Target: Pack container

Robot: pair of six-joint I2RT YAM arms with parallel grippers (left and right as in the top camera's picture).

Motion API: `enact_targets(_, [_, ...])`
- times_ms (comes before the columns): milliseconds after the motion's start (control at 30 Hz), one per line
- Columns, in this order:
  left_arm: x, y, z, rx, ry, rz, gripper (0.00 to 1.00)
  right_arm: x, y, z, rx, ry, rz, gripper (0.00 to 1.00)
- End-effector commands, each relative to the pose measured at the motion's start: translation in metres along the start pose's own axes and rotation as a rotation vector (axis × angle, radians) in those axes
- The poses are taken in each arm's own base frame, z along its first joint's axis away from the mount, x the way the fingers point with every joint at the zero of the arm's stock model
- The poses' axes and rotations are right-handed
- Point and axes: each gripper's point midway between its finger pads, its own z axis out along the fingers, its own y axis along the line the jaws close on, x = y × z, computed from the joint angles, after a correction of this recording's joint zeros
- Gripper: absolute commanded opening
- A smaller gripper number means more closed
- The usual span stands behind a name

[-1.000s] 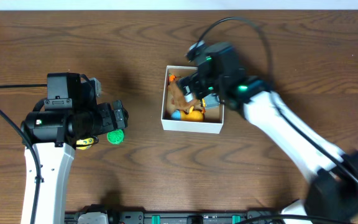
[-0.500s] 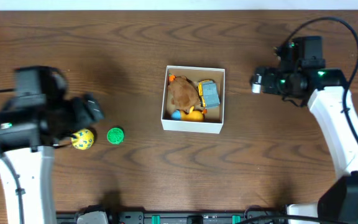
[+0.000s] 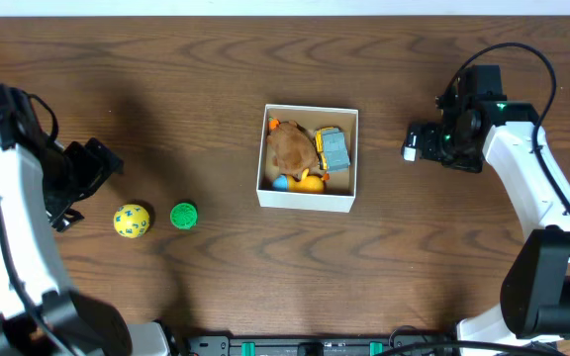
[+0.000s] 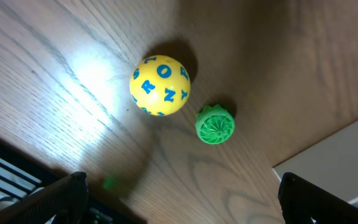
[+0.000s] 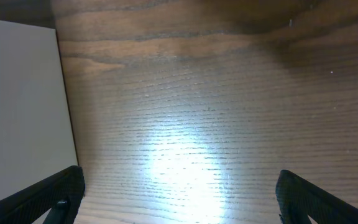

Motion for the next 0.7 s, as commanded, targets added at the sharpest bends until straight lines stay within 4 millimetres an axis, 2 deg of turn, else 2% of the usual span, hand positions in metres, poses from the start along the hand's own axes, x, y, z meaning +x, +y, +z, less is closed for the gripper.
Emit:
enact_targets(0, [-0.002,0.003,0.02,-0.022,0.065,0.007,0.98,0.0,-0.003,0.003,0.009,0.005,-0.007,0.99])
enact_targets(133, [0.0,0.008,0.047,-0.043,0.111,0.004,0.98,-0.001,-0.003,0.003,0.009,0.003,-0.007,0.99])
enact_targets(433, [0.022,0.028,0.107,-0.071,0.171,-0.015,0.98,-0.001,-0.003,0.003,0.008,0.002,-0.007,0.99])
enact_targets(567, [0.025,0.032,0.121,-0.068,0.164,-0.017,0.98,0.0,-0.003,0.003,0.009,0.007,-0.007,0.99])
enact_targets(667, [0.021,0.032,0.125,-0.067,0.143,-0.013,0.98,0.0,-0.003,0.003,0.009,0.006,-0.006,0.99])
